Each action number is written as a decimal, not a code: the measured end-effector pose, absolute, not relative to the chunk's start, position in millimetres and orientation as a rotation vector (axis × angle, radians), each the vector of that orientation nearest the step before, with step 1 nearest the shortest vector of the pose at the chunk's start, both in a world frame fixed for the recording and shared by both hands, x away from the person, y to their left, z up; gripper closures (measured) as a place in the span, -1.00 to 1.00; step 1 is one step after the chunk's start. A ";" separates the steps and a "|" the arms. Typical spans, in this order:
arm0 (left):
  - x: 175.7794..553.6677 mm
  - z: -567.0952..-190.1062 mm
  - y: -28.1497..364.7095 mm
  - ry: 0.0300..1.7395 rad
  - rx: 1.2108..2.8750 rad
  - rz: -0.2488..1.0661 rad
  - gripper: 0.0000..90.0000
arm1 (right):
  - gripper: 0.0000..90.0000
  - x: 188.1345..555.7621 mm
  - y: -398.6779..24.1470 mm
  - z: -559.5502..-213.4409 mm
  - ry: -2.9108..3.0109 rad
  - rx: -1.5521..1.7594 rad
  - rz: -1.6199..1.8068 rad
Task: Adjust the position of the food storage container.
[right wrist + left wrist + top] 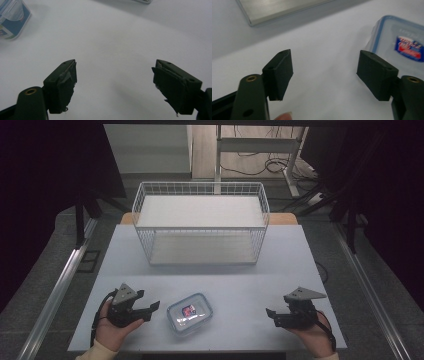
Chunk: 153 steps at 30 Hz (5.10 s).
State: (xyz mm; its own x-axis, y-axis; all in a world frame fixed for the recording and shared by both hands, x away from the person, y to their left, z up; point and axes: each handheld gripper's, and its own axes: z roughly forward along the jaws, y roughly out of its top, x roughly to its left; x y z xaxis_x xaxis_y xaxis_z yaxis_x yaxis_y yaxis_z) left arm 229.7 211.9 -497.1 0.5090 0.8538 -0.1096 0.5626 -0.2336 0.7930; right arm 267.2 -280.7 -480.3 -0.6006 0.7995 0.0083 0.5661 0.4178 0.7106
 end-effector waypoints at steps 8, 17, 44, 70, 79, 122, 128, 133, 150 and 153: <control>224.8 -472.7 192.4 1.044 1.972 0.368 -0.31 | -0.56 267.5 -282.4 -479.3 2.337 1.186 0.988; 230.1 -454.9 165.0 0.924 2.045 0.255 0.25 | -0.56 267.4 -280.8 -480.4 2.339 1.195 0.989; 194.3 -491.9 96.6 0.702 2.369 -0.012 1.00 | -0.56 266.5 -280.7 -481.5 2.351 1.184 0.981; 221.8 -502.3 109.8 0.785 2.373 0.093 1.00 | -0.56 264.0 -278.2 -476.6 2.337 1.161 0.999; 229.0 -503.1 119.1 0.819 2.359 0.104 1.00 | -0.56 263.7 -277.4 -476.3 2.335 1.154 0.999; 275.2 -511.9 174.9 1.150 2.251 0.098 1.00 | -0.56 263.6 -281.0 -471.6 2.283 1.177 1.013; 283.9 -511.3 161.4 1.111 2.262 0.113 1.00 | -0.56 264.2 -281.2 -472.0 2.280 1.203 0.999; 286.7 -509.9 150.7 1.071 2.280 0.103 1.00 | -0.56 264.2 -280.4 -472.2 2.285 1.202 0.997; 296.6 -510.5 124.5 1.018 2.295 0.081 1.00 | -0.56 264.7 -280.2 -473.7 2.286 1.203 0.996; 295.8 -510.5 124.8 1.023 2.293 0.077 1.00 | -0.56 264.7 -279.6 -474.4 2.290 1.200 0.992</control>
State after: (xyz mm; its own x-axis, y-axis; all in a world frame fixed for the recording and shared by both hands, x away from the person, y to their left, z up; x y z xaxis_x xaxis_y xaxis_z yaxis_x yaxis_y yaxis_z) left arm 295.8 124.8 -510.5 0.6986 0.6901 -0.1890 0.6538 -0.5083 0.5605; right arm 264.7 -279.6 -474.4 -0.5686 0.8226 -0.0008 0.5619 0.3891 0.7300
